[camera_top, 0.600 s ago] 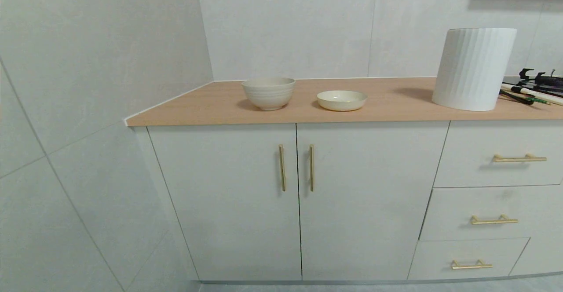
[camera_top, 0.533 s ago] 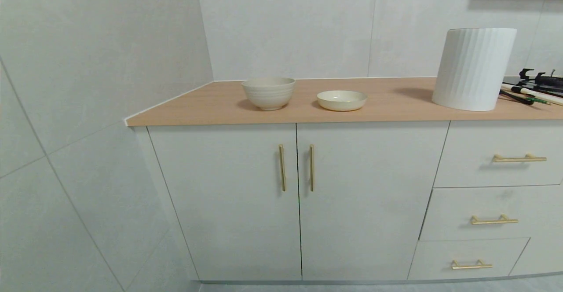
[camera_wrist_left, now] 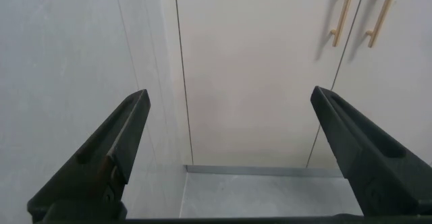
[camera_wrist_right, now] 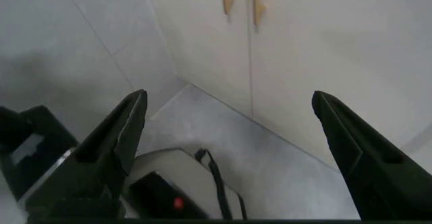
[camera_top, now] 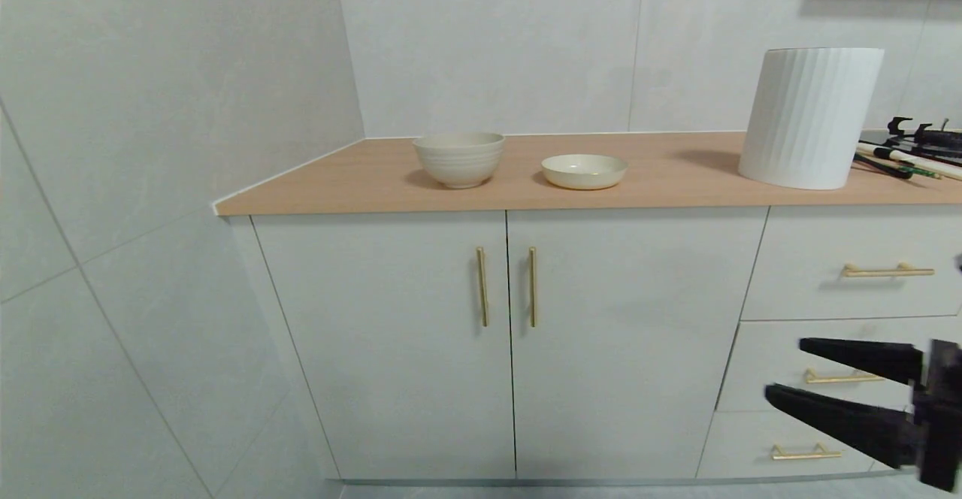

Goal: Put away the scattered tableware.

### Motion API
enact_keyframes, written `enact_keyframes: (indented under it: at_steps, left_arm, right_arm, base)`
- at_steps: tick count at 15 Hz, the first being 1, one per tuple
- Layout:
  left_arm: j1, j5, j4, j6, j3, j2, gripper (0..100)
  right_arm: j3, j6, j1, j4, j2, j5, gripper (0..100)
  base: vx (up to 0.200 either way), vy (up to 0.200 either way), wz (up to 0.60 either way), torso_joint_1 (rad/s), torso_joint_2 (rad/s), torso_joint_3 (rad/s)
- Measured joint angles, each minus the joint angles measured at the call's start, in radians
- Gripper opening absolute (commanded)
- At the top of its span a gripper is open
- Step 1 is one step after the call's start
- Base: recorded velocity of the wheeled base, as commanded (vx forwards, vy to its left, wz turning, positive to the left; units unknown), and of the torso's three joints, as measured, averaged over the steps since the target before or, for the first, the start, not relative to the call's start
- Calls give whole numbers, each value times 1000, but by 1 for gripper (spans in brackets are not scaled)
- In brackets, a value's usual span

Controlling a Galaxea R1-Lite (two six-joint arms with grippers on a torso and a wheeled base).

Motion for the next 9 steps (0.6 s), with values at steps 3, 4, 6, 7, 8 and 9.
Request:
enact_keyframes:
  at_steps: [3,4,6,7,8,9]
  left_arm:
    - [0,0,0,0,0,0,100]
    - [0,0,0,0,0,0,100]
    - [0,0,0,0,0,0,100]
    - [0,0,0,0,0,0,100]
    - [0,0,0,0,0,0,100]
    - [0,0,0,0,0,0,100]
  right_arm:
    - [-115,2,50,-216,321,0,100]
    - [-182,12,63,-253,415,0,100]
    - [-321,44,80,-279,563,0,100]
    - [-387,54,86,-268,619,0,100]
    - [-455,60,91,-227,667,0,100]
    - [-536,68,100,-168,712,0,100]
  base:
    - [0,0,0,0,0,0]
    - [0,0,0,0,0,0]
    - [0,0,0,0,0,0]
    - [0,0,0,0,0,0]
    - [0,0,0,0,0,0]
    - [0,0,0,0,0,0]
